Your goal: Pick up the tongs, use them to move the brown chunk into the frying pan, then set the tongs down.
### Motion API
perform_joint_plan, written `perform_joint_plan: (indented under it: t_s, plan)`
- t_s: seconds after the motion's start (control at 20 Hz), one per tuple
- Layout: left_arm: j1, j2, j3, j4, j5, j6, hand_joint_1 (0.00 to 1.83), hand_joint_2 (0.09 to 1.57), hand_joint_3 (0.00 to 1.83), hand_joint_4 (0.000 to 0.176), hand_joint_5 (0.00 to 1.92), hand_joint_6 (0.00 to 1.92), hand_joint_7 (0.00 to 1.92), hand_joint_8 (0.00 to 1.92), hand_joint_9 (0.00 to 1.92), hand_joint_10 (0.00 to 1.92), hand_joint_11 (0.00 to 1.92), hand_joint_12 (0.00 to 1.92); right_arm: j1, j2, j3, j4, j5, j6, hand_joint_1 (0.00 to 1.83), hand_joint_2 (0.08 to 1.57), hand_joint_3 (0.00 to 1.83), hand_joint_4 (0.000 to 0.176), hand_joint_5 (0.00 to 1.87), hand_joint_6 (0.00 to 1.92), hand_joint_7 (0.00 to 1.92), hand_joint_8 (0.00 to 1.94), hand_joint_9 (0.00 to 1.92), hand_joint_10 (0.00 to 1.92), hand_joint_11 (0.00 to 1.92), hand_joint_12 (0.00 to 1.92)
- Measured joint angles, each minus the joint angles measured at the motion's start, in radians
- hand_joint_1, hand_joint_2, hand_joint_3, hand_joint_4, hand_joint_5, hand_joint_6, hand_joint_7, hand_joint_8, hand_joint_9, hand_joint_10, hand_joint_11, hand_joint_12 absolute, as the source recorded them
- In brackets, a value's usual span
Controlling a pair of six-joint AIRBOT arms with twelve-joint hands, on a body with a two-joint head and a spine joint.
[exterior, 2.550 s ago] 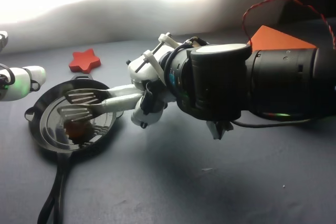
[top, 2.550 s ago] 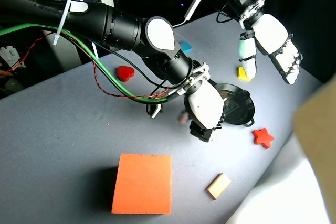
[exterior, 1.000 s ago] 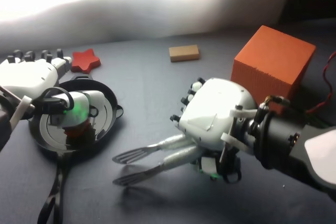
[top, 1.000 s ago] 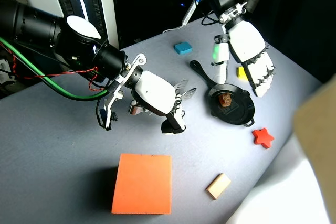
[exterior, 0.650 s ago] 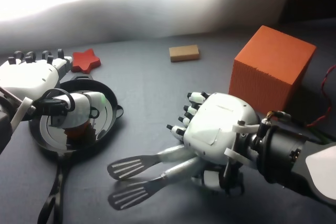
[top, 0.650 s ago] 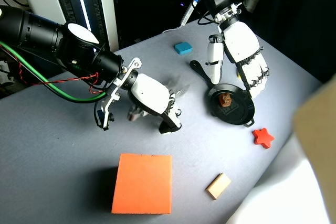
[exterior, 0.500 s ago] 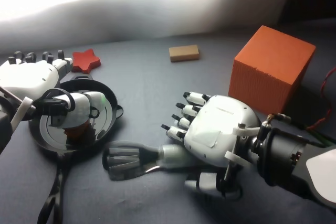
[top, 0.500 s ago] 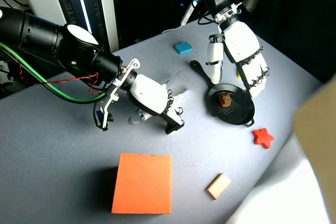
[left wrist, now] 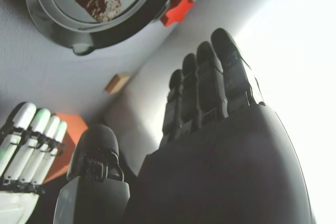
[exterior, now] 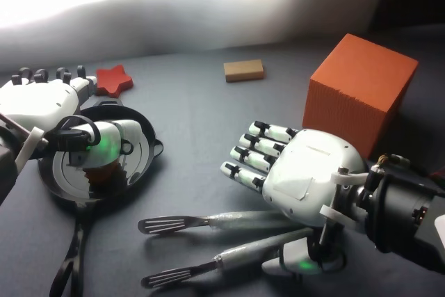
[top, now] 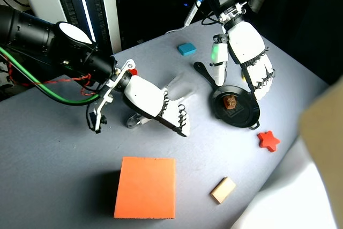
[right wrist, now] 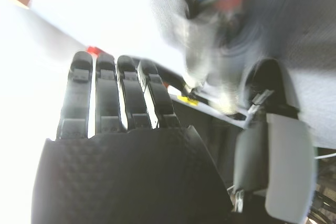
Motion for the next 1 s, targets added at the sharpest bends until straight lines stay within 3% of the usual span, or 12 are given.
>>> perform_joint_plan:
  t_s: [0.2,0.3,0.4,0.5,0.55,0.65,0.7,0.75,0.8,0.85,0.9,1.0]
  plan:
    - [0.0,0.0,0.0,-0.003,0.0,0.0,0.01,1.28,0.0,0.0,0.09,0.0,0.14,0.0,0.13,0.0,0.0,0.5,0.029,0.063,-0.062,-0.004,-0.004,-0.024,0.18,1.01,0.0,0.0,0.01,0.0,0.06,0.02,0.03,0.01,0.0,0.0]
    - [0.0,0.0,-0.003,-0.003,0.0,0.014,0.02,1.28,0.0,0.0,0.14,0.02,0.19,0.01,0.19,0.01,0.0,0.61,0.05,0.117,-0.107,0.028,0.004,-0.051,0.15,1.05,0.0,0.0,0.17,0.03,0.3,0.02,0.25,0.12,0.0,0.64]
    - [0.0,0.0,-0.009,-0.003,0.003,0.024,0.06,1.27,0.0,0.0,0.27,0.02,0.34,0.01,0.34,0.03,0.0,0.89,0.106,0.176,-0.137,0.198,0.024,-0.124,0.23,1.08,0.0,0.0,0.5,0.18,0.73,0.11,0.55,0.58,0.06,1.49]
    - [-0.001,0.0,-0.01,-0.003,0.004,0.026,0.09,1.27,0.0,0.0,0.34,0.02,0.41,0.01,0.42,0.03,0.0,1.05,0.158,0.235,-0.157,0.341,0.024,-0.213,0.24,1.09,0.0,0.0,0.61,0.25,0.85,0.14,0.62,0.77,0.14,1.6]
    - [-0.003,0.0,-0.01,-0.003,0.001,0.027,0.13,1.3,0.0,0.0,0.59,0.05,0.72,0.06,0.7,0.13,0.19,1.29,0.176,0.274,-0.176,0.374,0.027,-0.237,0.29,1.13,0.01,0.0,0.88,0.64,0.99,0.62,0.68,1.26,0.34,1.8]
    - [-0.006,0.0,-0.01,0.0,-0.002,0.027,0.12,1.31,0.0,0.0,0.71,0.04,0.84,0.06,0.75,0.25,0.25,1.36,0.2,0.347,-0.22,0.377,0.07,-0.261,0.27,1.17,0.01,0.0,0.91,0.73,0.94,0.87,0.65,1.39,0.35,1.9]
    - [-0.01,0.0,-0.01,-0.002,-0.002,0.027,0.1,1.32,0.0,0.0,0.79,0.04,0.92,0.1,0.71,0.58,0.29,1.45,0.212,0.395,-0.259,0.373,0.12,-0.273,0.28,1.2,0.01,0.0,0.9,0.79,0.92,1.02,0.64,1.47,0.37,1.92]
    - [-0.01,0.0,-0.01,0.005,-0.003,0.027,0.19,1.36,0.01,0.0,0.96,0.22,0.85,0.96,0.67,1.32,0.42,1.76,0.219,0.42,-0.285,0.404,0.145,-0.31,0.33,1.26,0.03,0.0,0.9,1.22,0.98,1.37,0.79,1.72,0.55,1.92]
    - [-0.01,0.0,-0.012,0.005,-0.008,0.028,0.19,1.36,0.01,0.0,0.96,0.22,0.85,0.96,0.67,1.32,0.42,1.76,0.232,0.43,-0.292,0.452,0.155,-0.352,0.33,1.26,0.03,0.0,0.9,1.22,0.98,1.37,0.79,1.72,0.55,1.92]
    - [-0.01,0.0,-0.013,0.005,-0.012,0.028,0.35,1.37,0.0,0.0,0.8,1.24,0.83,1.57,0.74,1.76,0.58,1.89,0.239,0.437,-0.294,0.506,0.158,-0.384,0.4,1.31,0.03,0.0,1.0,1.48,1.12,1.62,1.03,1.88,0.85,1.92]
    - [-0.01,0.0,-0.013,0.004,-0.016,0.029,0.4,1.37,0.0,0.0,0.74,1.64,0.85,1.75,0.78,1.86,0.65,1.91,0.258,0.447,-0.294,0.602,0.159,-0.448,0.46,1.32,0.03,0.0,1.0,1.56,1.15,1.71,1.12,1.91,0.97,1.92]
    - [-0.01,0.0,-0.013,0.004,-0.016,0.029,0.38,1.4,0.01,0.0,0.81,1.68,0.93,1.76,0.87,1.89,0.77,1.92,0.296,0.477,-0.293,0.748,0.134,-0.533,0.56,1.35,0.03,0.0,1.06,1.66,1.23,1.73,1.21,1.92,1.11,1.92]
